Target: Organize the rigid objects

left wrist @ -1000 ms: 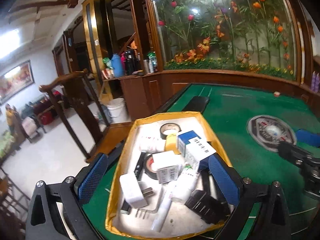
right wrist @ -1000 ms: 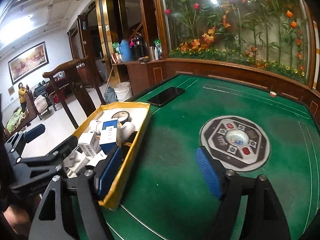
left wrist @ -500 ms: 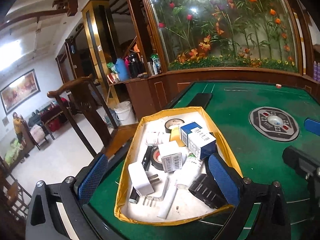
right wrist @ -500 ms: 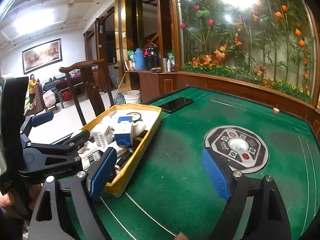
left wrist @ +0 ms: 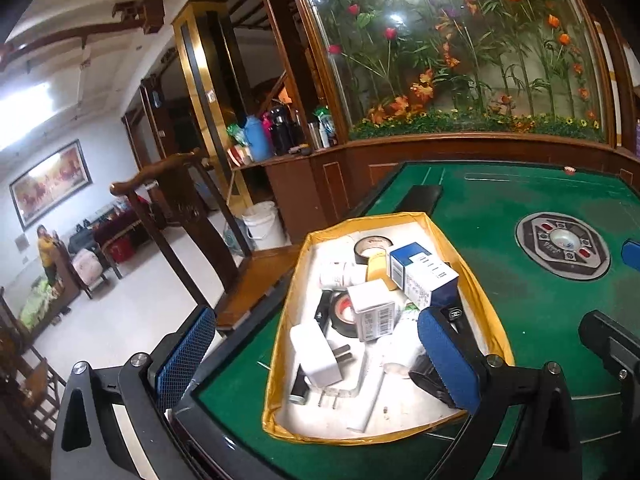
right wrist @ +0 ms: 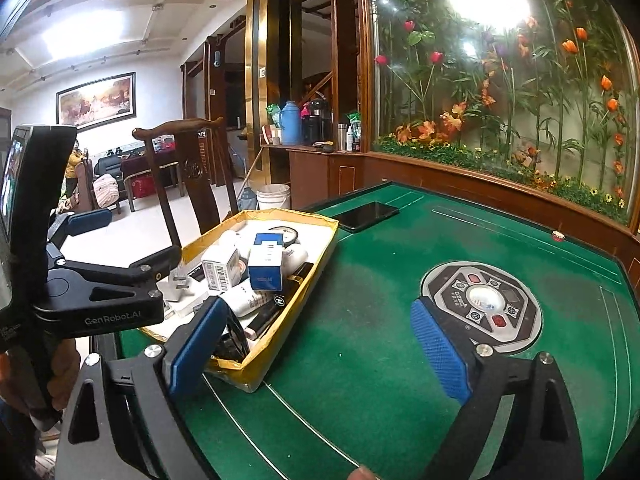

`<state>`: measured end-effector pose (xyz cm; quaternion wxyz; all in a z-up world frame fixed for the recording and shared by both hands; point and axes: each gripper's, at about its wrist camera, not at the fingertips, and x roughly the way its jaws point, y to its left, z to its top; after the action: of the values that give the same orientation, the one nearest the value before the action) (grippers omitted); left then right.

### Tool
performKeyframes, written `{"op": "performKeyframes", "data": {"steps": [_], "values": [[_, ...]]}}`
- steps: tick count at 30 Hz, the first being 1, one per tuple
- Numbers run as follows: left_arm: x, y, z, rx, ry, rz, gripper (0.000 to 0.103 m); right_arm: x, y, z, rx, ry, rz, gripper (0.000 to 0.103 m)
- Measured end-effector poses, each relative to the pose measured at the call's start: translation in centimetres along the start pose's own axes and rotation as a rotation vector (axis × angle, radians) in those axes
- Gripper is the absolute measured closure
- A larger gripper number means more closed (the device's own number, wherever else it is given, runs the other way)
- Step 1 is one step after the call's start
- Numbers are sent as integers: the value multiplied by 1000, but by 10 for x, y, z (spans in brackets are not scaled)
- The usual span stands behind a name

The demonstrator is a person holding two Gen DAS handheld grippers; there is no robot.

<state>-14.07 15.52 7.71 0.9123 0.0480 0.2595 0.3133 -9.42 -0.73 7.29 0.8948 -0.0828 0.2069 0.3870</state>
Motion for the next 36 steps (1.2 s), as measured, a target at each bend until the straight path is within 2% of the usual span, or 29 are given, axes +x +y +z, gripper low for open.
{"op": "performKeyframes", "data": {"steps": [5,17,36], "values": [[3,0,-2,10,37,-38,1,3,4,-1,-11,6,5,10],[6,4,-6,2,40,-13,1,4,5,-3,-13,12,4,10],[16,11,-12,-23,87,-32,1,5,6,-3,-14,16,3,10]]}}
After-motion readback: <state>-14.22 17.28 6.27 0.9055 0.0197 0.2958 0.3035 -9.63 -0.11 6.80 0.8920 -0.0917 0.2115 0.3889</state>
